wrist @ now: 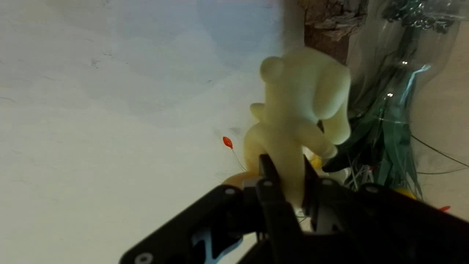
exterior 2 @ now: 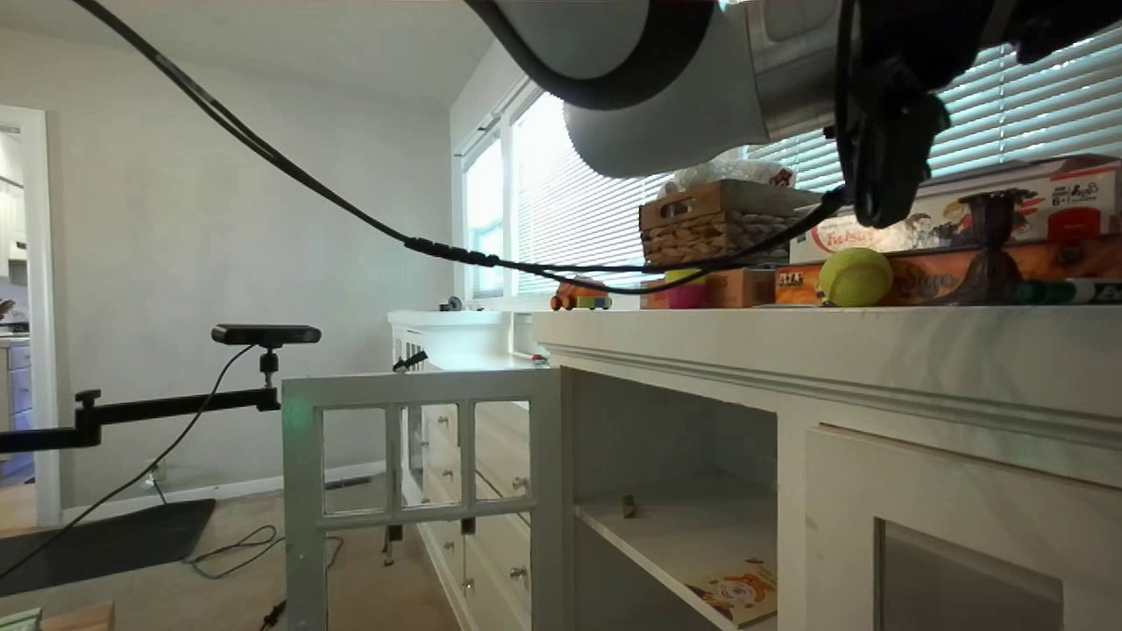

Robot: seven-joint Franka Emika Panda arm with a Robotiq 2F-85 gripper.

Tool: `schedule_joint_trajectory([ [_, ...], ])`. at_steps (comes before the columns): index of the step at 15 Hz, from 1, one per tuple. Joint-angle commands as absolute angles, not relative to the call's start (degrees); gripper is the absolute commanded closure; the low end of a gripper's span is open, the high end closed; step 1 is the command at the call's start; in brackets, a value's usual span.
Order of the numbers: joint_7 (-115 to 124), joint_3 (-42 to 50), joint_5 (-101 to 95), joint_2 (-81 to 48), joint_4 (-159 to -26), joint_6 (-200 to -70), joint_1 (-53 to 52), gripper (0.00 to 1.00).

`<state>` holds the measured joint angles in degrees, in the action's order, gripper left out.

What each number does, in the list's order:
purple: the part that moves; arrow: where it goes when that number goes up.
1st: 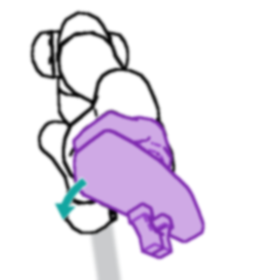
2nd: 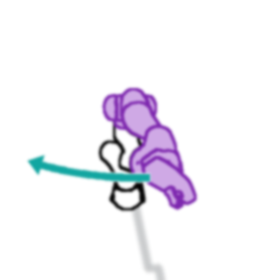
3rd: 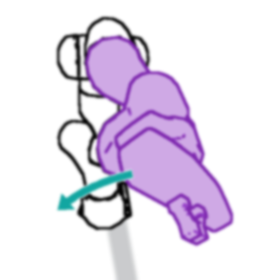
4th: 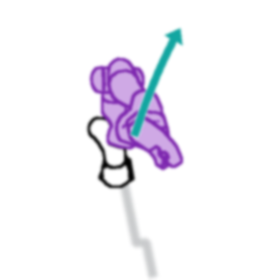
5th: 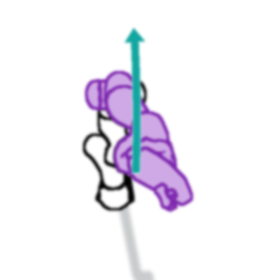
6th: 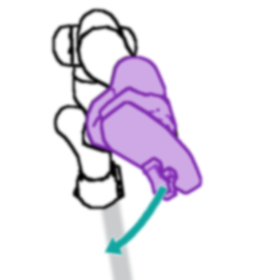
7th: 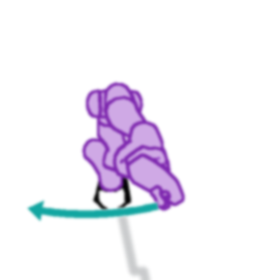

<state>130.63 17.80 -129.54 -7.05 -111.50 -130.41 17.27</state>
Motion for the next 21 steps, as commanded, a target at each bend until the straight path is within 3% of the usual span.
schedule_joint_trajectory([
  [1,131.40,17.18,-126.31,-12.05,-104.48,-134.34,19.79,0.96],
  [21,131.52,13.24,-117.44,-30.21,-78.29,-151.53,29.77,0.96],
])
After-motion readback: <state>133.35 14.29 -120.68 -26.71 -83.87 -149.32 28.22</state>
